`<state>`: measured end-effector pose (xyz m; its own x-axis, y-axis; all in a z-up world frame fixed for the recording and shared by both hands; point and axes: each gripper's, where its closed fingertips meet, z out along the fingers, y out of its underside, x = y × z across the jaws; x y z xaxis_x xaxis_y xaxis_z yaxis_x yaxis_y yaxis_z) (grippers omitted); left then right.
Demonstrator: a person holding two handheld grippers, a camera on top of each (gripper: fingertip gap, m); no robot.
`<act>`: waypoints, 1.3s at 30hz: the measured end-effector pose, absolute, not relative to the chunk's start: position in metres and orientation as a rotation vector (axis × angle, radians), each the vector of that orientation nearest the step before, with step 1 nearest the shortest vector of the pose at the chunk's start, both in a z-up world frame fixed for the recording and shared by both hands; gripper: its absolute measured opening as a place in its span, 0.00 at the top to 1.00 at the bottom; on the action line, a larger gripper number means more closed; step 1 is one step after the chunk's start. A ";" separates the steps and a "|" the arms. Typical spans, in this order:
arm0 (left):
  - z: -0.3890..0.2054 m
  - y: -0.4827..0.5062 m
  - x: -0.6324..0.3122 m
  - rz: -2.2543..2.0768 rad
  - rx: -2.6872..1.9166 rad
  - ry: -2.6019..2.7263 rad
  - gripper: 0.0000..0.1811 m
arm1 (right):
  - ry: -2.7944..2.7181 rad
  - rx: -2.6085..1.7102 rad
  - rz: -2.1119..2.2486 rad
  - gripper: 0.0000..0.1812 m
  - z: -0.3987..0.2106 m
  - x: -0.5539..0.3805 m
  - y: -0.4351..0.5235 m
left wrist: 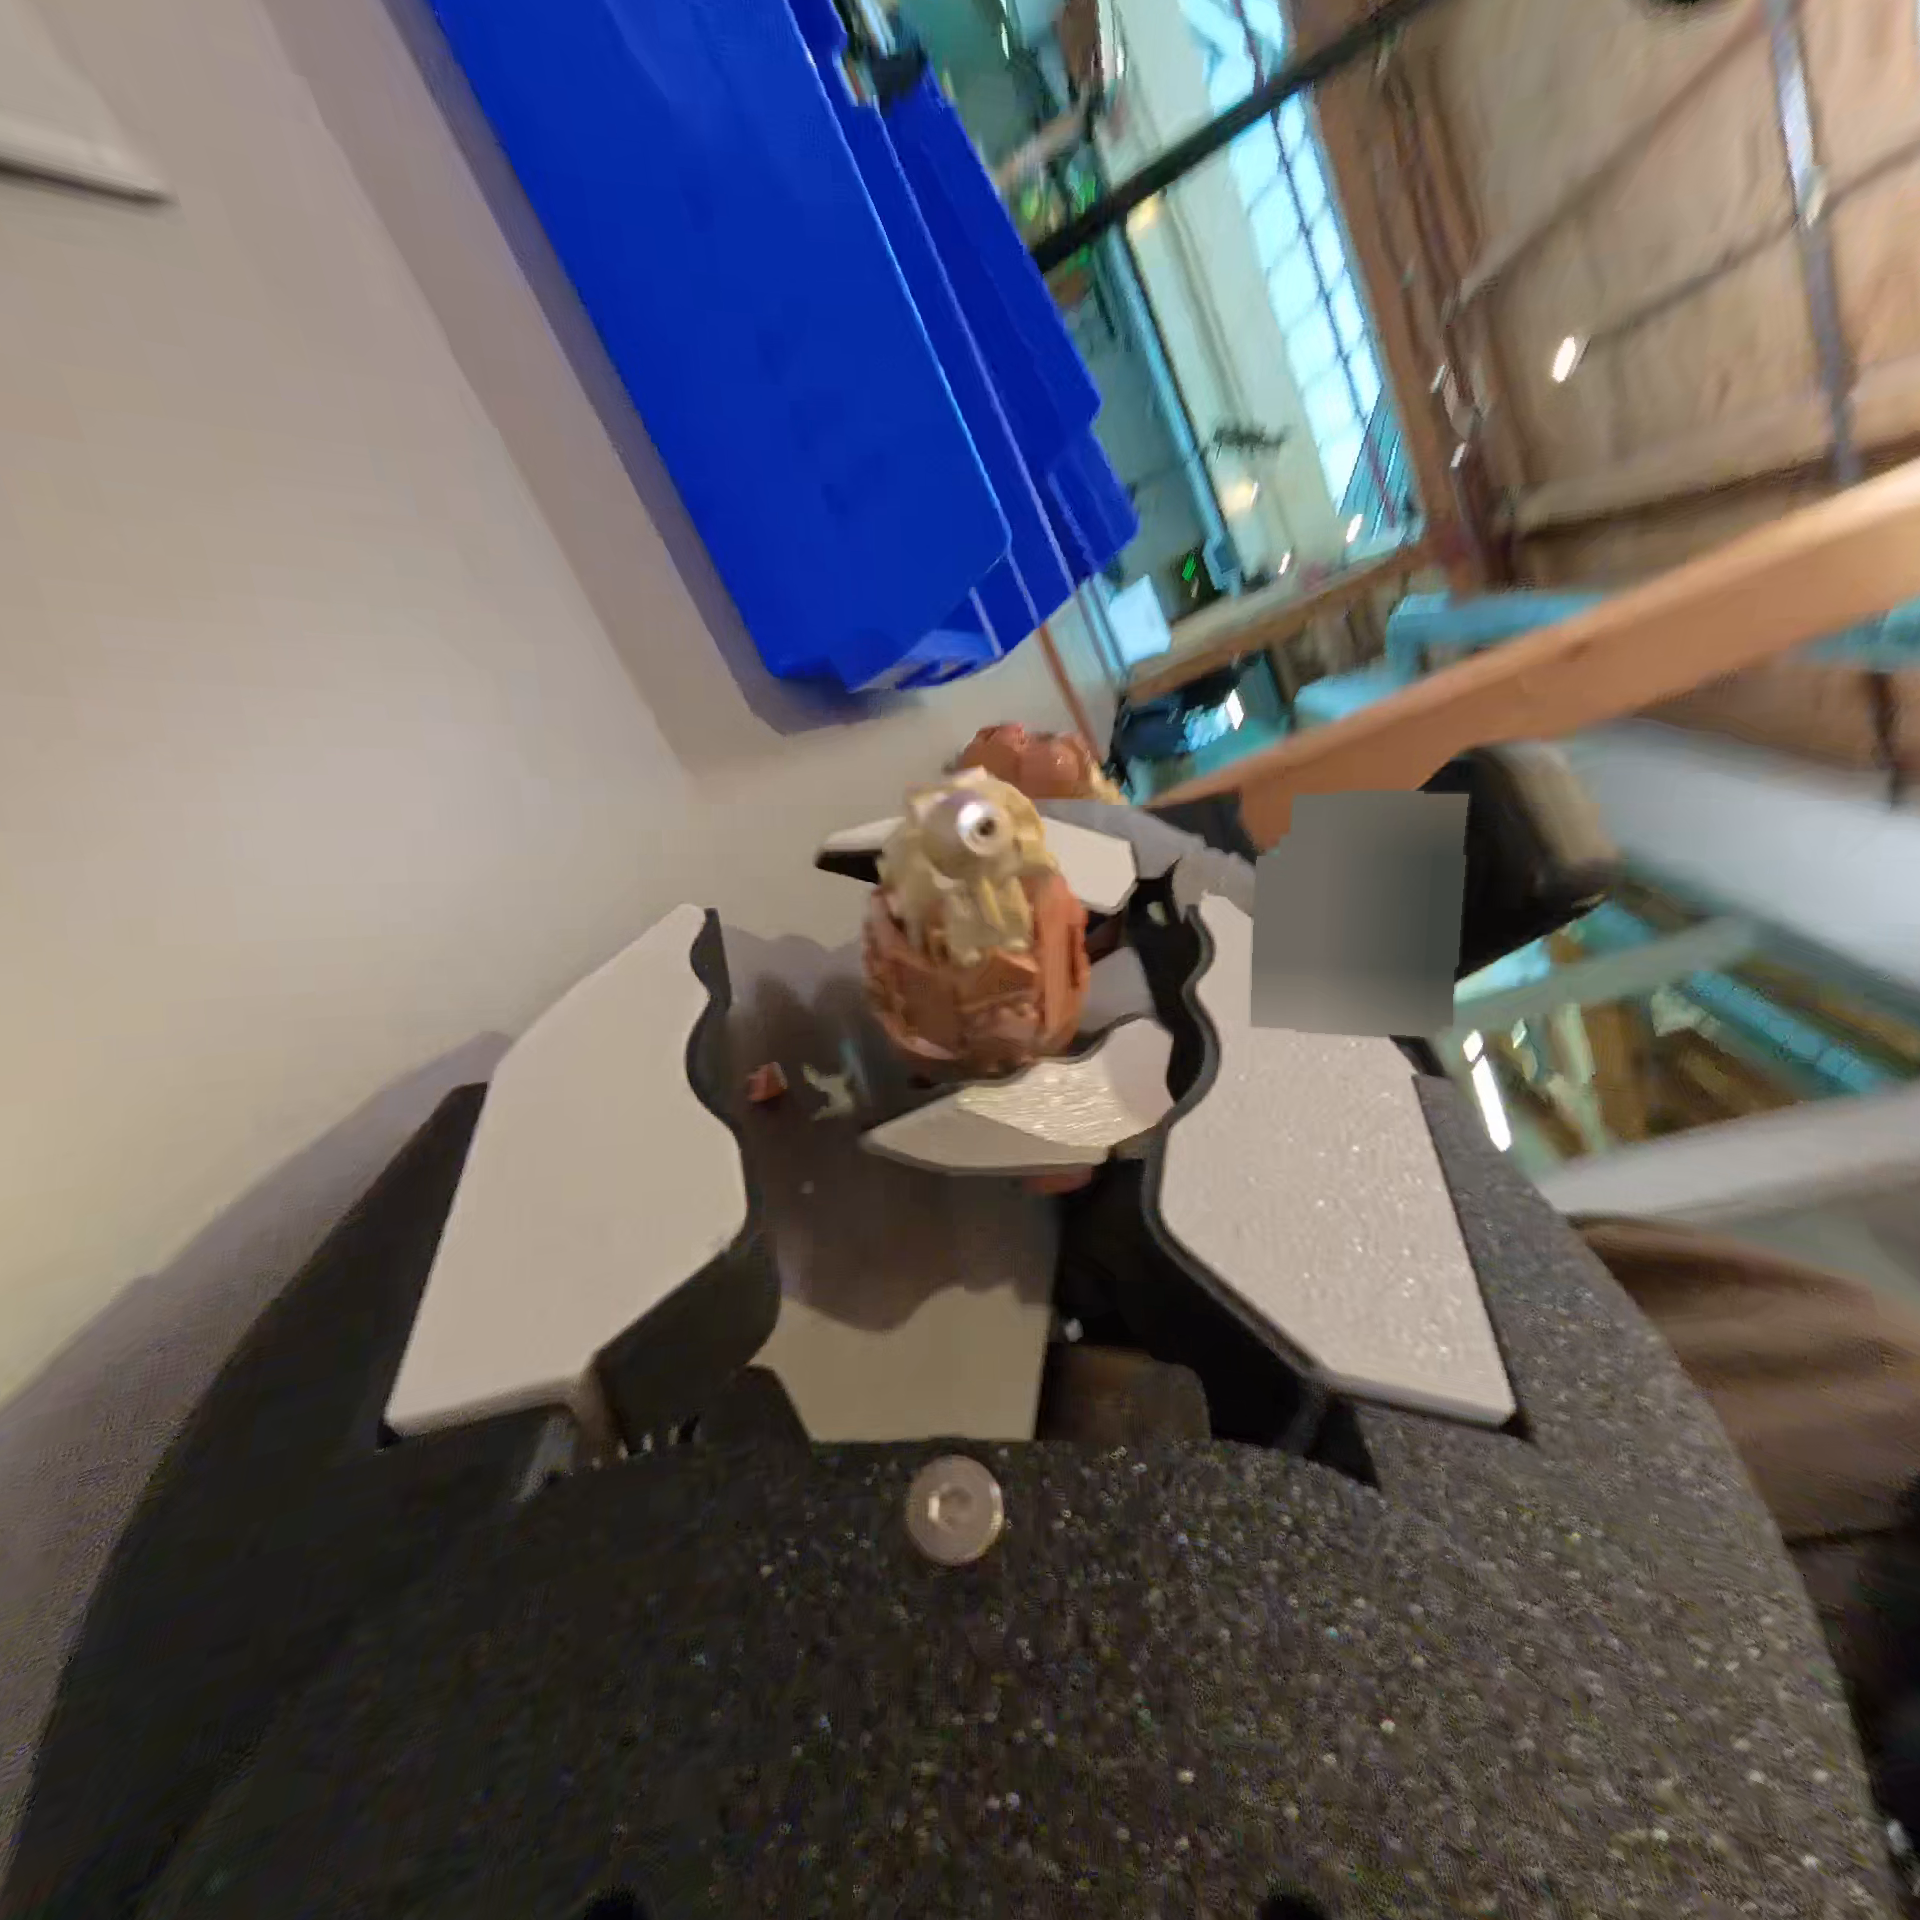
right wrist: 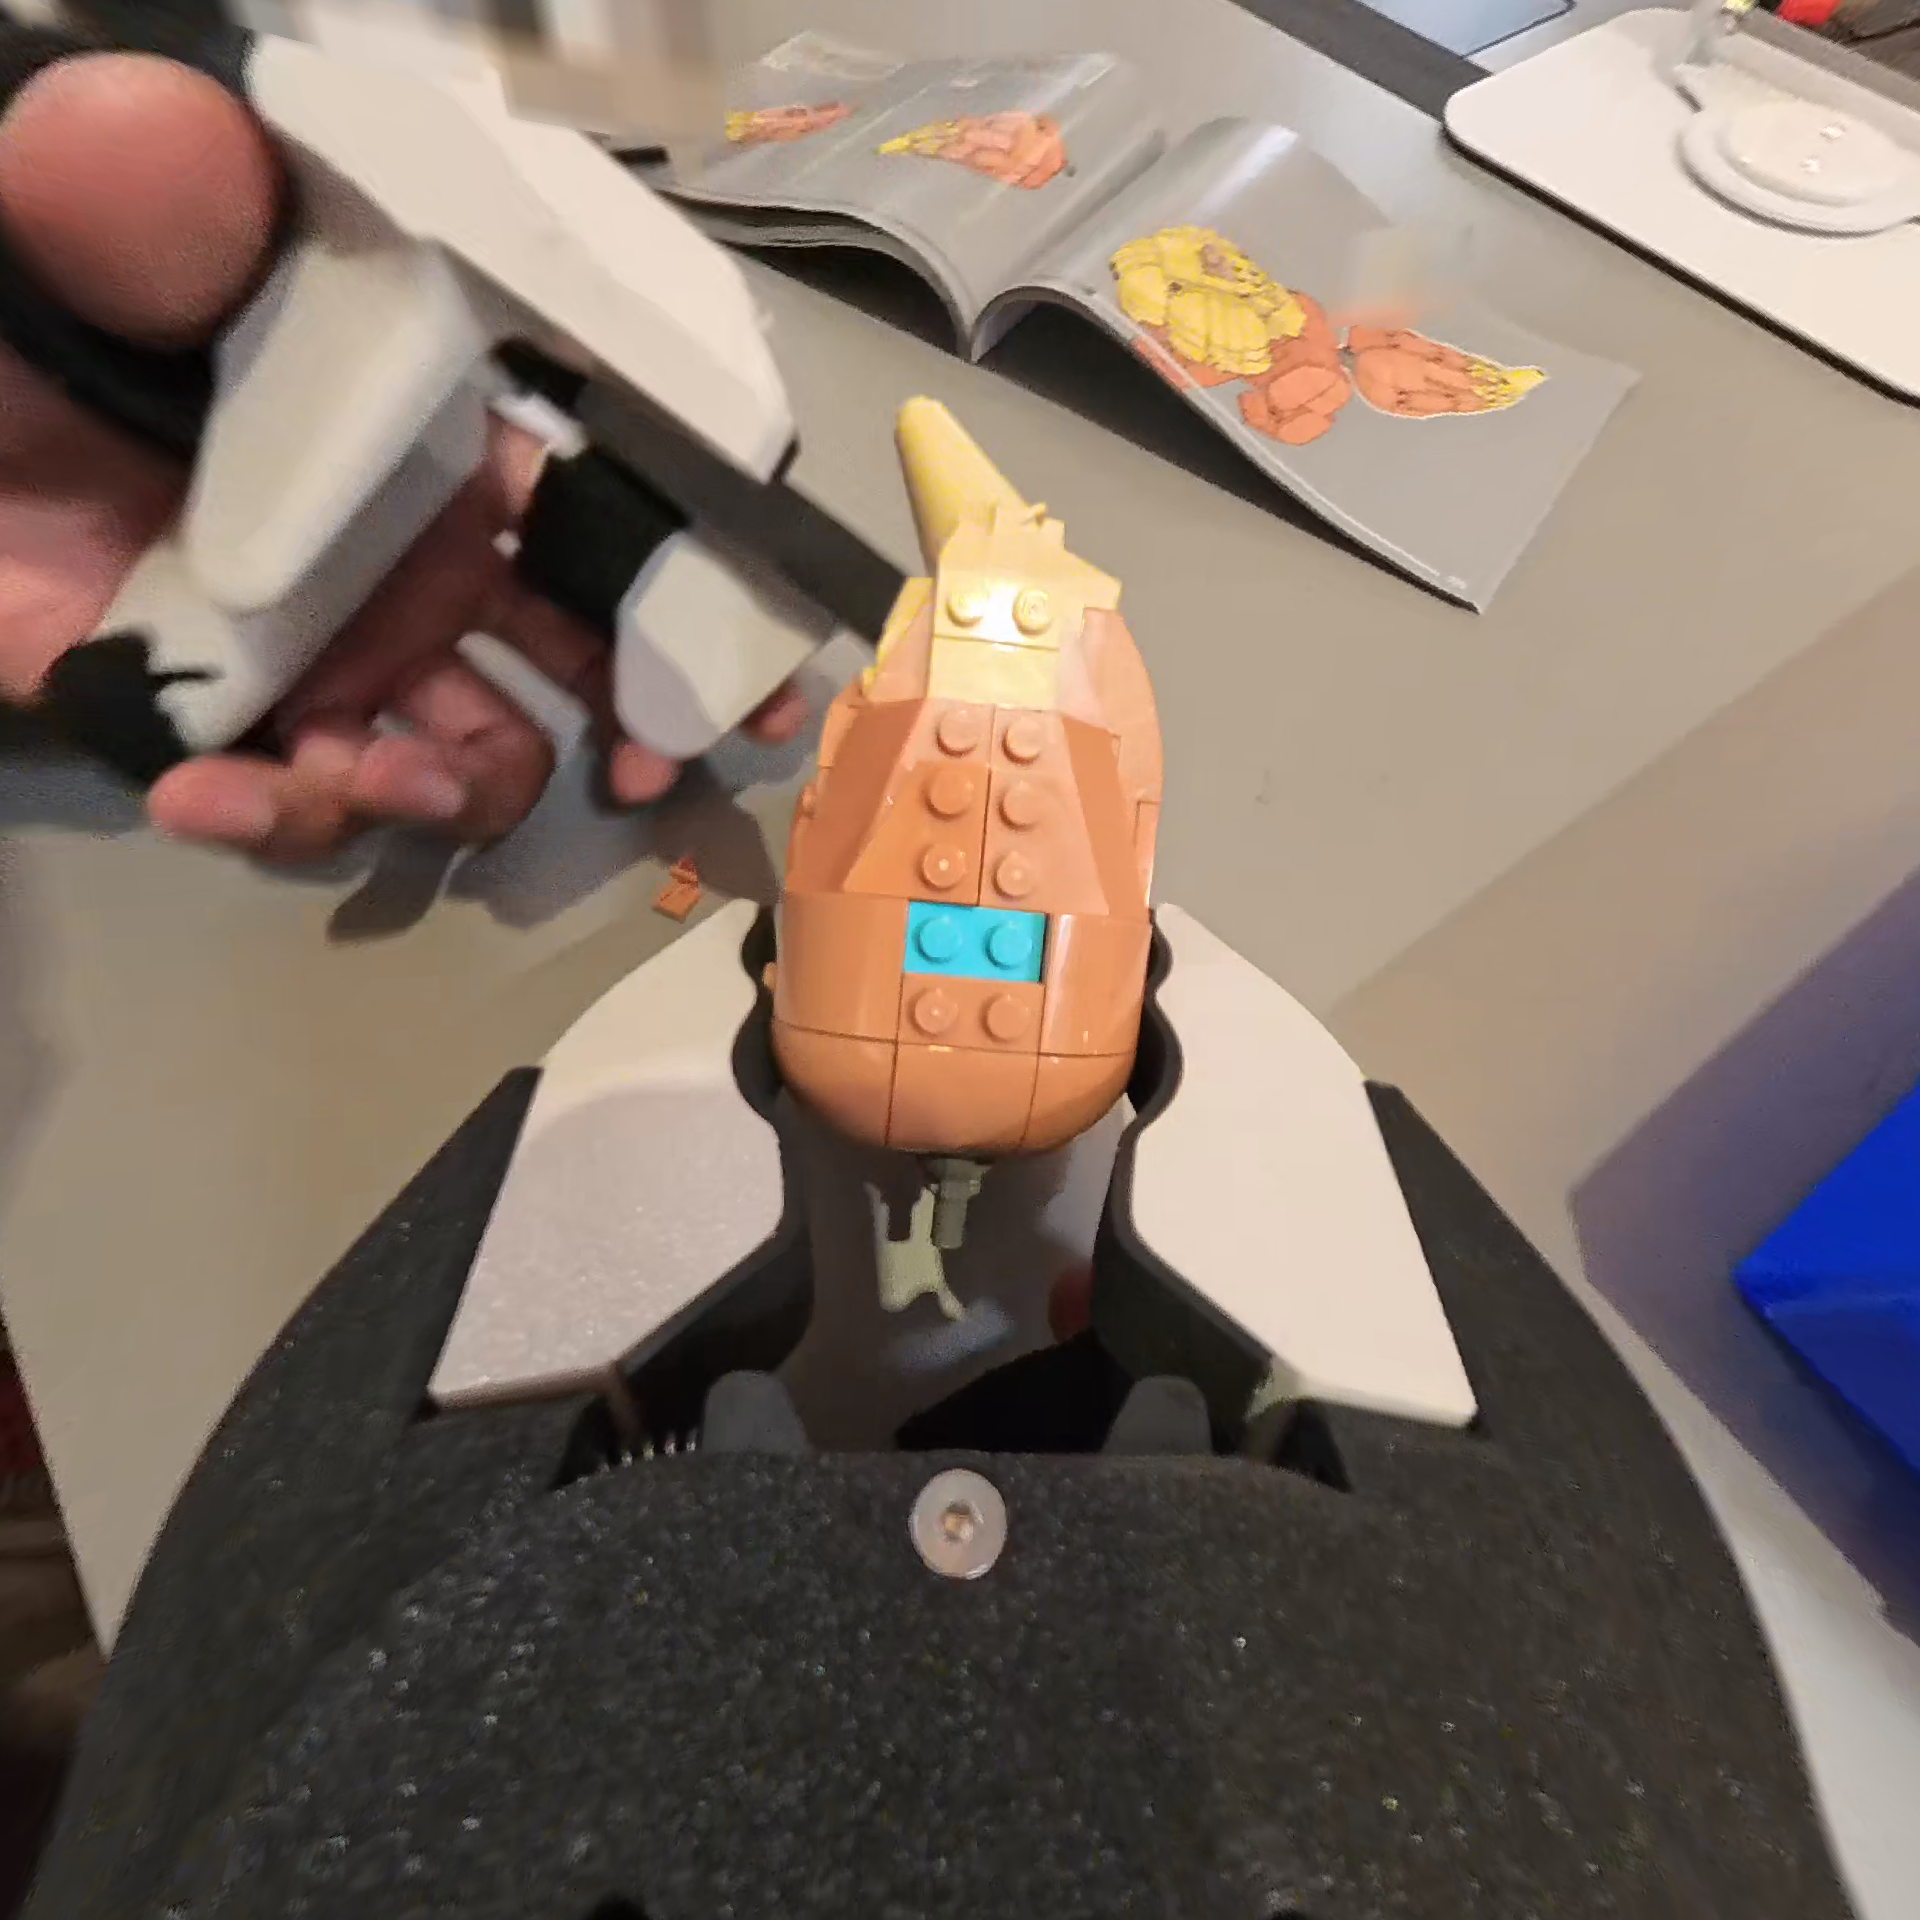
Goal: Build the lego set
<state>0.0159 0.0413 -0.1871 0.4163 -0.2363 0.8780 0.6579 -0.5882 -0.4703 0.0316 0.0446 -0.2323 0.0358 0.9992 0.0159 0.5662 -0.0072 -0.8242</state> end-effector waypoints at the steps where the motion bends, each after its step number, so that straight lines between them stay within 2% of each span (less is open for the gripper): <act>1: -0.186 0.040 0.020 -1.314 -1.778 -0.416 0.55 | -1.589 -1.658 0.811 0.63 -0.233 0.030 0.046; 4: -0.182 0.038 0.029 -1.283 -1.753 -0.474 0.56 | -1.540 -1.672 0.774 0.64 -0.232 0.027 0.050; 11: -0.186 0.045 0.026 -1.204 -1.756 -0.522 0.66 | -1.514 -1.666 0.750 0.64 -0.227 0.024 0.052; 18: -0.189 0.049 0.036 -1.204 -1.782 -0.514 0.67 | -1.508 -1.652 0.764 0.64 -0.224 0.021 0.049; 23: -0.191 0.050 0.034 -1.217 -1.760 -0.536 0.73 | -1.500 -1.640 0.766 0.64 -0.223 0.020 0.049; 39: -0.179 0.045 0.035 -1.186 -1.688 -0.465 0.73 | -1.459 -1.544 0.705 0.64 -0.208 0.020 0.047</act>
